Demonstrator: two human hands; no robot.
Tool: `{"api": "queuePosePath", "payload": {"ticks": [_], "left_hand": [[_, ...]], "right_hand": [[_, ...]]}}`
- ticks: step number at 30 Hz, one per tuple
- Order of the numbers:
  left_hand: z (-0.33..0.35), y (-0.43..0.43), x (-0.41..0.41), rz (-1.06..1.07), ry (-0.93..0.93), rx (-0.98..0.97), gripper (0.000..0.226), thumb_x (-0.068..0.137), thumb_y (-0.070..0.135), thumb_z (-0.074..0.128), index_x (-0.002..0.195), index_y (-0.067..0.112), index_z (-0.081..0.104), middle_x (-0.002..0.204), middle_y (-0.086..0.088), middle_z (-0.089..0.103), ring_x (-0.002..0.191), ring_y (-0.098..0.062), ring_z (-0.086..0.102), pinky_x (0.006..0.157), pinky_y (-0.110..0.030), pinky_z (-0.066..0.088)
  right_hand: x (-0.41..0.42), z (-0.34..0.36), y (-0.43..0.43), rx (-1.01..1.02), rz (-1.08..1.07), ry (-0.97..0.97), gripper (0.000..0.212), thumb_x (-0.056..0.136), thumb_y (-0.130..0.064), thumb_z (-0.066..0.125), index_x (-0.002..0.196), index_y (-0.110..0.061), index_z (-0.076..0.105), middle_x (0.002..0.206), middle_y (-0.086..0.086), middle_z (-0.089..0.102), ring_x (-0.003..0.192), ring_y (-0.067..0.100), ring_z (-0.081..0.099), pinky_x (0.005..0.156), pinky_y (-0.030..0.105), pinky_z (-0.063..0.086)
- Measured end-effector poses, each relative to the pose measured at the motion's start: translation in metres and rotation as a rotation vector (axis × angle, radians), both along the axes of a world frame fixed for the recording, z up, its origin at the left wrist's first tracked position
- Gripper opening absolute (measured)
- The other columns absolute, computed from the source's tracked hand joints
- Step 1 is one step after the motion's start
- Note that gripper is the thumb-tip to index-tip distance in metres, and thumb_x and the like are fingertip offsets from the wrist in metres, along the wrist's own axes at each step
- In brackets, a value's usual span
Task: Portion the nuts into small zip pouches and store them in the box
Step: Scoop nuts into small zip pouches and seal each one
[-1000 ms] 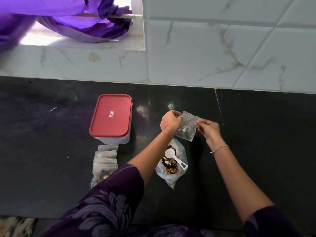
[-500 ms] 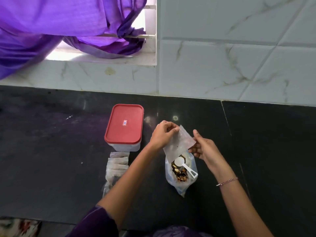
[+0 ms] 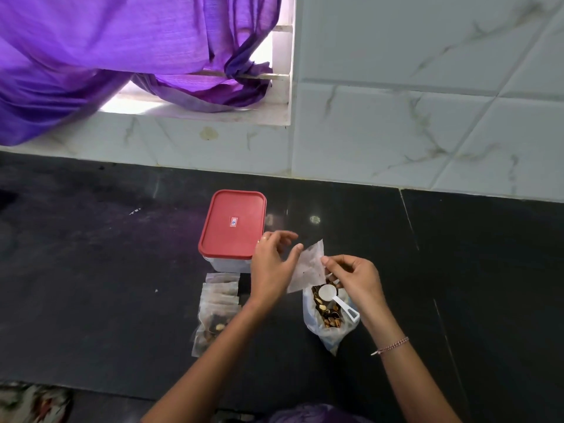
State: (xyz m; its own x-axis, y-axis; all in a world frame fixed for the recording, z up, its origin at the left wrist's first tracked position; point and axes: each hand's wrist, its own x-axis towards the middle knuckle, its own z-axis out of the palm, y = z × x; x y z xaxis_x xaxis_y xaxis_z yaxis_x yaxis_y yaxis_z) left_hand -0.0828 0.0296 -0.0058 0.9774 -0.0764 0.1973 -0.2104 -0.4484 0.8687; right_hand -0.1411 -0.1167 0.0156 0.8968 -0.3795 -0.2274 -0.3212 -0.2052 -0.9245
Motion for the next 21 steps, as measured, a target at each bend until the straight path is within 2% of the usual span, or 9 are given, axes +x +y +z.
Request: {"api": "queuePosePath", "payload": {"ticks": [2,5,7,9,12,15,18,21], "left_hand": [[-0.002,-0.002,-0.014,-0.056,0.125,-0.106,0.013,0.084,0.029,0.072,0.091,0.018,0.071,0.084,0.007,0.068,0.078,-0.002,0.063,0.068,-0.014,0.050],[-0.003,-0.007,-0.023,-0.094,0.404,-0.297,0.018,0.085,0.031,0.071,0.089,0.013,0.073,0.080,-0.002,0.074,0.078,-0.013,0.070,0.069,-0.023,0.057],[0.000,-0.008,-0.024,-0.108,0.489,-0.408,0.017,0.084,0.026,0.072,0.090,0.010,0.074,0.082,-0.008,0.074,0.080,-0.021,0.072,0.072,-0.030,0.059],[0.002,-0.007,-0.025,-0.147,0.519,-0.443,0.017,0.083,0.023,0.073,0.091,0.008,0.074,0.083,-0.009,0.075,0.081,-0.021,0.073,0.074,-0.033,0.060],[0.000,-0.007,-0.025,-0.143,0.499,-0.397,0.009,0.083,0.018,0.074,0.087,0.010,0.074,0.081,-0.006,0.075,0.078,-0.018,0.073,0.072,-0.032,0.060],[-0.005,-0.004,-0.021,-0.037,0.372,-0.266,0.003,0.084,0.018,0.074,0.082,0.015,0.074,0.073,0.001,0.073,0.070,-0.011,0.071,0.067,-0.031,0.060],[-0.005,0.001,-0.020,0.017,0.147,0.009,0.007,0.084,0.026,0.074,0.079,0.021,0.073,0.071,0.011,0.069,0.068,-0.002,0.065,0.063,-0.018,0.054],[-0.002,-0.003,-0.024,0.001,0.030,0.074,0.011,0.083,0.027,0.073,0.075,0.019,0.069,0.072,0.010,0.066,0.069,-0.002,0.063,0.062,-0.020,0.053]], "right_hand": [[-0.002,-0.002,0.004,-0.073,-0.008,-0.030,0.011,0.081,-0.033,0.072,0.075,-0.024,0.071,0.067,-0.004,0.069,0.066,0.006,0.065,0.060,0.018,0.052],[-0.003,-0.007,0.009,0.004,-0.013,-0.027,0.012,0.080,-0.034,0.072,0.077,-0.023,0.072,0.069,0.001,0.070,0.066,0.009,0.066,0.062,0.021,0.054],[-0.003,-0.008,0.010,0.099,-0.032,-0.026,0.012,0.082,-0.031,0.072,0.078,-0.020,0.073,0.069,0.004,0.071,0.064,0.011,0.064,0.062,0.022,0.054],[-0.003,-0.010,0.011,0.129,-0.038,-0.013,0.011,0.084,-0.028,0.070,0.080,-0.018,0.072,0.067,0.002,0.069,0.063,0.008,0.064,0.059,0.019,0.052],[-0.003,-0.012,0.013,0.061,-0.020,0.002,0.010,0.086,-0.029,0.068,0.082,-0.020,0.070,0.075,-0.001,0.070,0.070,0.008,0.067,0.059,0.018,0.052],[-0.006,-0.011,0.009,-0.254,-0.059,-0.080,0.009,0.086,-0.028,0.066,0.079,-0.023,0.065,0.077,-0.007,0.066,0.072,0.006,0.064,0.060,0.015,0.050],[-0.009,-0.006,0.006,-0.547,-0.064,-0.198,0.008,0.086,-0.022,0.066,0.081,-0.020,0.060,0.081,-0.008,0.059,0.070,0.003,0.058,0.058,0.013,0.047],[-0.010,-0.004,0.012,-0.521,-0.024,-0.194,0.011,0.088,-0.021,0.065,0.090,-0.021,0.054,0.081,-0.011,0.058,0.071,0.000,0.058,0.057,0.013,0.048]]}}
